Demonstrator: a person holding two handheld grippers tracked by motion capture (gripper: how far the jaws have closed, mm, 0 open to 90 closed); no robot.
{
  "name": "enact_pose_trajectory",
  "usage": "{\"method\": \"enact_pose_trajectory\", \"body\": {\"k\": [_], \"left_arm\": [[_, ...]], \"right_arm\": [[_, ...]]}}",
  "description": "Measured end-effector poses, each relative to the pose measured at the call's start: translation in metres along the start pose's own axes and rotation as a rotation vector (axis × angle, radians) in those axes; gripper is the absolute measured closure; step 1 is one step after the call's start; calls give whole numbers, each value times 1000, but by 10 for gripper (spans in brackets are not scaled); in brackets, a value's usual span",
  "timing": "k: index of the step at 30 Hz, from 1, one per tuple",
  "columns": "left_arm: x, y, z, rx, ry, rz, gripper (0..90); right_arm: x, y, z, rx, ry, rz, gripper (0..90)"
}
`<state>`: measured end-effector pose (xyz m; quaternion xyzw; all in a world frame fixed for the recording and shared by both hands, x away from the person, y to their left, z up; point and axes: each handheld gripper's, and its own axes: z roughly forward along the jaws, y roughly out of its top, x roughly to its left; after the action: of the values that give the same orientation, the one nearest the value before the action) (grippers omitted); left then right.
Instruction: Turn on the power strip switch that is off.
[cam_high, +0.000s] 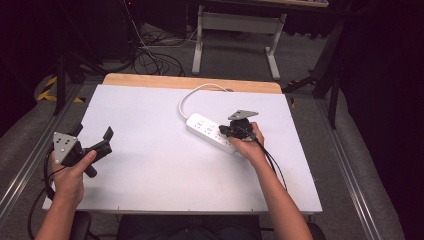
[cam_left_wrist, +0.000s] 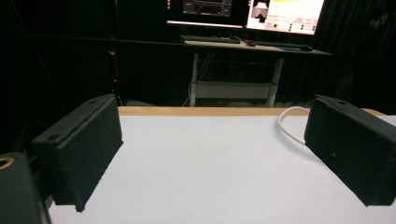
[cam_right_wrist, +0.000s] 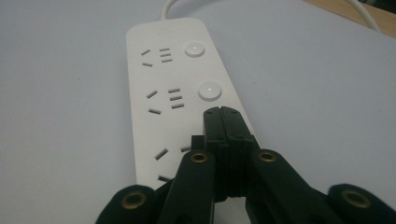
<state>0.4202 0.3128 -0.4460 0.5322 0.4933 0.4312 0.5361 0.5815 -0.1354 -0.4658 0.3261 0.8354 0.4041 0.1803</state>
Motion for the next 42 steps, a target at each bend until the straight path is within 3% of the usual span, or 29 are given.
{"method": "enact_pose_trajectory", "body": {"k": [3, 12, 23, 30, 34, 42], "left_arm": [[-1, 0, 0, 0, -1, 0, 48], [1, 0, -1, 0, -1, -8, 48], [-2, 0, 0, 0, -4, 3, 48], [-2, 0, -1, 2, -5, 3, 48], [-2, 0, -1, 2, -4, 4, 49], [-2, 0, -1, 3, -7, 4, 49]], "right_arm": [[3, 3, 1, 20, -27, -26, 900], [-3, 2, -1, 9, -2, 39, 900], [-2, 0, -3, 25, -40, -4, 900], [3, 8, 0, 93, -78, -33, 900], [1, 13, 1, 129, -67, -23, 900], [2, 13, 1, 131, -69, -31, 900]]}}
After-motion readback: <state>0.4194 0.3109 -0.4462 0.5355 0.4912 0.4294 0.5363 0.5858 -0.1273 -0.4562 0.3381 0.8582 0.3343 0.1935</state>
